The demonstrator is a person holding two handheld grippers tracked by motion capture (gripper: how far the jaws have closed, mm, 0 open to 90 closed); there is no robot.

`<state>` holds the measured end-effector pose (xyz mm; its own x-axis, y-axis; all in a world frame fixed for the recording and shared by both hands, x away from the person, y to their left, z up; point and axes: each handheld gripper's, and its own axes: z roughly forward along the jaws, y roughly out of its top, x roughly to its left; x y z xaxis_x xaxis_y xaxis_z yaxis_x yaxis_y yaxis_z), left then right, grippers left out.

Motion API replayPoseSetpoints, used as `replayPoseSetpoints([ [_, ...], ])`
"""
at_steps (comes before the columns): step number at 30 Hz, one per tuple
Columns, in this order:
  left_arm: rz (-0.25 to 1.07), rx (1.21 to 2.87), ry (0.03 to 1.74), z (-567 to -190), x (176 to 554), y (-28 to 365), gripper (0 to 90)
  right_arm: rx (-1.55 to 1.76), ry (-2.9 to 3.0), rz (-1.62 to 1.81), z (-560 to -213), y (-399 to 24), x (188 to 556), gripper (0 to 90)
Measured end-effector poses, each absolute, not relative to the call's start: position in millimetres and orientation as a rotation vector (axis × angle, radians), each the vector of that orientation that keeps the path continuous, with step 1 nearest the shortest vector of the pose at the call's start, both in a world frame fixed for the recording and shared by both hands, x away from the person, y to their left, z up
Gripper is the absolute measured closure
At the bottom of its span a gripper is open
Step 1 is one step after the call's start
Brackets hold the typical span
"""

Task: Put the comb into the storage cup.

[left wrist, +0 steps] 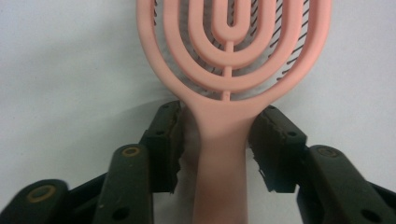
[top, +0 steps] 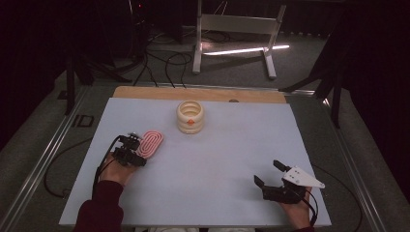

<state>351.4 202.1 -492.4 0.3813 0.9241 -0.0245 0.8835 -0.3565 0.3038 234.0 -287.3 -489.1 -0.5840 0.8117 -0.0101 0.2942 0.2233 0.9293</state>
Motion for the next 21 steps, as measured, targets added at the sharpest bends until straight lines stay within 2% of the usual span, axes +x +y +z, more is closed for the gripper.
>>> replayPoseSetpoints([
  [6, 0.205, 2.368, 1.611, -492.0, 351.9, 202.7, 64.1, 1.019, 2.0, 1.346, -489.6, -287.0, 234.4, 8.8],
  [21, 0.2, 2.357, 1.603, -491.7, 351.5, 206.3, 69.3, 1.023, 2.008, 1.338, -491.0, -285.6, 235.4, 8.8],
])
